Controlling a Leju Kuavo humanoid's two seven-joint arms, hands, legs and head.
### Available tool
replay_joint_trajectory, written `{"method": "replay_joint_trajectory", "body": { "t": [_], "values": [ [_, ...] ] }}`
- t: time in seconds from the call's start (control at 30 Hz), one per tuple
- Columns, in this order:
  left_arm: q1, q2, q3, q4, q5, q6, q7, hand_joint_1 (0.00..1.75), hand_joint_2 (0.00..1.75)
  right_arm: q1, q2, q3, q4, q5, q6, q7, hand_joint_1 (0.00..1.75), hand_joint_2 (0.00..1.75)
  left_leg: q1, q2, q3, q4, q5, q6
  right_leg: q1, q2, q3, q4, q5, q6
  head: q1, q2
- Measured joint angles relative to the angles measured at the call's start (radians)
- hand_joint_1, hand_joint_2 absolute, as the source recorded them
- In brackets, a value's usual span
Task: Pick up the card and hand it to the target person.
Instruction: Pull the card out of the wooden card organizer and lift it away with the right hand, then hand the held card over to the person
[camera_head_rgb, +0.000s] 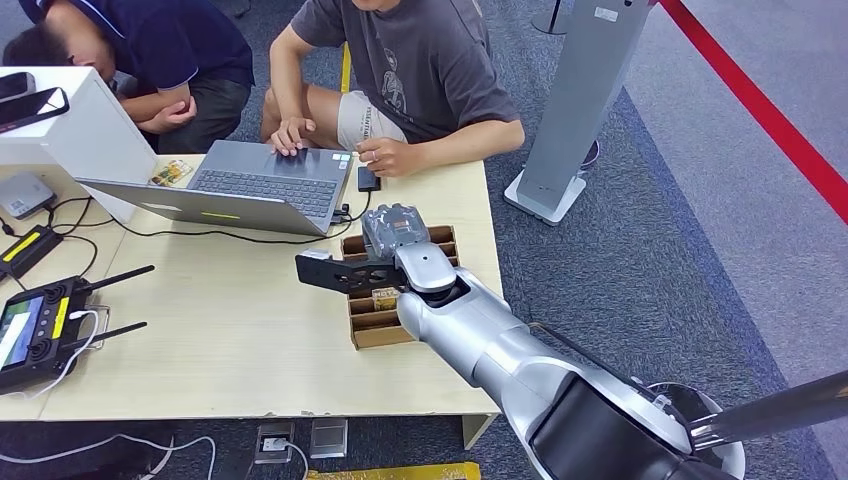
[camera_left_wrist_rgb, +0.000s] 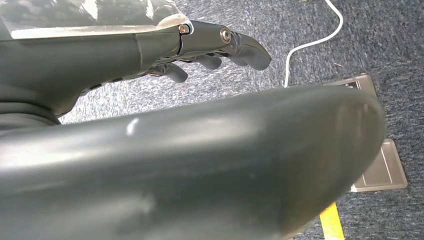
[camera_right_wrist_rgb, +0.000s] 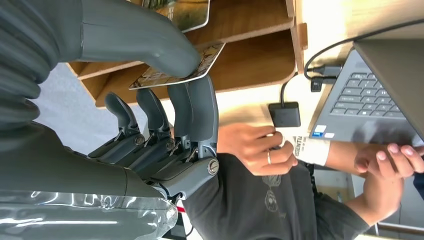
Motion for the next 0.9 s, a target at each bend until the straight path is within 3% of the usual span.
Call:
{"method": "replay_joint_trajectory", "body": {
  "t": [0.43, 0.7, 0.9],
  "values": [
    [0.000, 0.000, 0.000, 0.000, 0.001, 0.002, -0.001, 0.00, 0.00, 0.003, 0.000, -0.035, -0.046, 0.075, -0.063, -0.029, 1.53, 1.75, 0.000, 0.000, 0.000, 0.000, 0.000, 0.000, 0.000, 0.000, 0.000, 0.000, 0.000, 0.000, 0.000, 0.000],
    [0.000, -0.002, 0.000, 0.000, 0.010, 0.009, 0.002, 0.00, 0.00, 0.023, -0.009, -0.062, -0.141, 0.092, -0.091, -0.080, 1.41, 1.75, 0.000, 0.000, 0.000, 0.000, 0.000, 0.000, 0.000, 0.000, 0.000, 0.000, 0.000, 0.000, 0.000, 0.000],
    [0.001, -0.006, 0.000, 0.000, 0.017, 0.010, -0.014, 0.00, 0.00, 0.063, -0.044, -0.093, -0.305, 0.087, -0.136, -0.115, 1.37, 1.75, 0.000, 0.000, 0.000, 0.000, 0.000, 0.000, 0.000, 0.000, 0.000, 0.000, 0.000, 0.000, 0.000, 0.000]
  ]
}}
